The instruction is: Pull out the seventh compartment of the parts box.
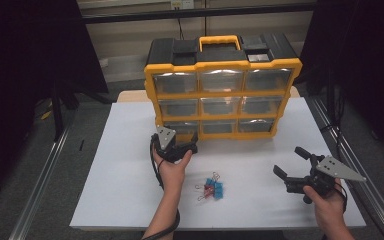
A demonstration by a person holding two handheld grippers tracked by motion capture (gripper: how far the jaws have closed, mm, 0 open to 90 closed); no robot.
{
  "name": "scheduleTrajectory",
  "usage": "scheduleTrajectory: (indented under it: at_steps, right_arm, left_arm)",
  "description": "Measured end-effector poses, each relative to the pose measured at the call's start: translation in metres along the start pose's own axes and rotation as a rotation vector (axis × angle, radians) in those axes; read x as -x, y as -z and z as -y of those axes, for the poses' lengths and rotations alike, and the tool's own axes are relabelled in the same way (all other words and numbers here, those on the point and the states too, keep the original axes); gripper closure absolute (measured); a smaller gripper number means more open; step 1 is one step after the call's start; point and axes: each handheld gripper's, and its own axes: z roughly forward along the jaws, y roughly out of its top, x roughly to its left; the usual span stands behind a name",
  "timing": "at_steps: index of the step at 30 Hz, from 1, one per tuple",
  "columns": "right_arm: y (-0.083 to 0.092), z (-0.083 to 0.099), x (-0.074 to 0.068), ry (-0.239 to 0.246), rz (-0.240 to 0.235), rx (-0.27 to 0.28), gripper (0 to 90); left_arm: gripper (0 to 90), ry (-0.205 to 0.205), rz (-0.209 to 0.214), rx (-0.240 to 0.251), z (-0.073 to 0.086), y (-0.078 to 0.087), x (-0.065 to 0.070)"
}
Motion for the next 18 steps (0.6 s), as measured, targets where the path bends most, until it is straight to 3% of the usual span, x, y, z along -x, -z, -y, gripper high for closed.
scheduleTrajectory:
  at_steps: [6, 9, 18]
  right_arm:
    - [0.0, 0.0, 0.0, 0.0, 0.002, 0.002, 0.0]
    - [0.0, 0.0, 0.0, -0.001, 0.001, 0.003, 0.0]
    - [0.001, 0.0, 0.001, -0.003, 0.0, 0.007, 0.0]
  left_arm:
    - [1.2, 0.003, -0.038, 0.006, 0.002, -0.005, 0.003]
    - [1.4, 0.024, -0.045, 0.018, 0.004, -0.008, 0.004]
    - [1.6, 0.028, -0.075, 0.024, 0.007, -0.017, 0.004]
